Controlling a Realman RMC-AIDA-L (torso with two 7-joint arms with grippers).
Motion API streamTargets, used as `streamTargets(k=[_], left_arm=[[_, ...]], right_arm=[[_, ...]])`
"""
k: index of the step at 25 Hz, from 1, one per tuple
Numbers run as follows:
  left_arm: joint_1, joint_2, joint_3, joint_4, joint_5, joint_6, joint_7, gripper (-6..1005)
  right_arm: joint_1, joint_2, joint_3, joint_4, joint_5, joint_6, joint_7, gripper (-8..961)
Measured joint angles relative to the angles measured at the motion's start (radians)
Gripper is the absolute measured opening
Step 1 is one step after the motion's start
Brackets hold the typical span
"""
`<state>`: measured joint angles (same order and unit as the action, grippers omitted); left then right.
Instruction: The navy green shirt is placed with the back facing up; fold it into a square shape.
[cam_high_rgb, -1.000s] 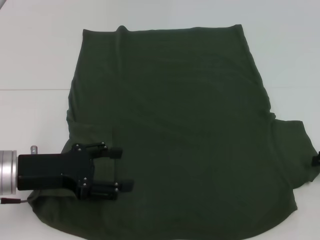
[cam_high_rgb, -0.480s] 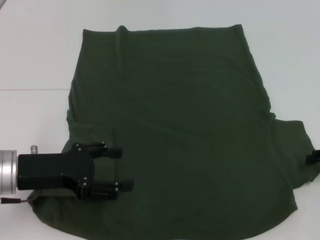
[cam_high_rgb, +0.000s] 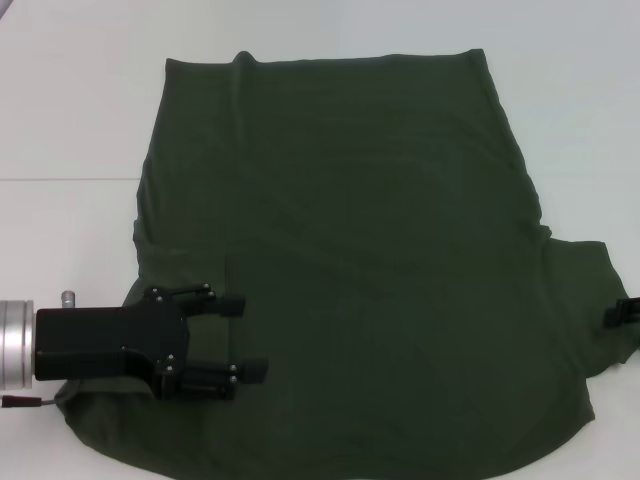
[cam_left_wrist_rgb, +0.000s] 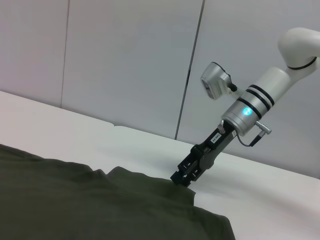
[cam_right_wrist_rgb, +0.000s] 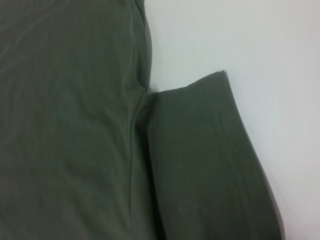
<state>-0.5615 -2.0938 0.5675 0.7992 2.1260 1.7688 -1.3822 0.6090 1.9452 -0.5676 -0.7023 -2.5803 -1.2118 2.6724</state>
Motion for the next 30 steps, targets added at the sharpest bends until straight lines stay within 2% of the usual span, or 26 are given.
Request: streamTargets(k=[14,19,30], left_arm=[[0.002,-0.001,0.000,0.000,0.000,0.000,0.000,903],[0.003,-0.001,0.000,0.000,0.000,-0.002,0.002,902],[0.000,0.000,0.000,-0.010,0.000,-0.008,0.005,902]], right_arm=[[0.006,0.000,0.009,0.016,0.036,-0.001,-0.003,712],[0.000,-0.016,0.009,0.052,0.071,-0.004,-0.008,711],[0.005,-0.027,0.001,0.057,0.060,-0.014,0.013,708]])
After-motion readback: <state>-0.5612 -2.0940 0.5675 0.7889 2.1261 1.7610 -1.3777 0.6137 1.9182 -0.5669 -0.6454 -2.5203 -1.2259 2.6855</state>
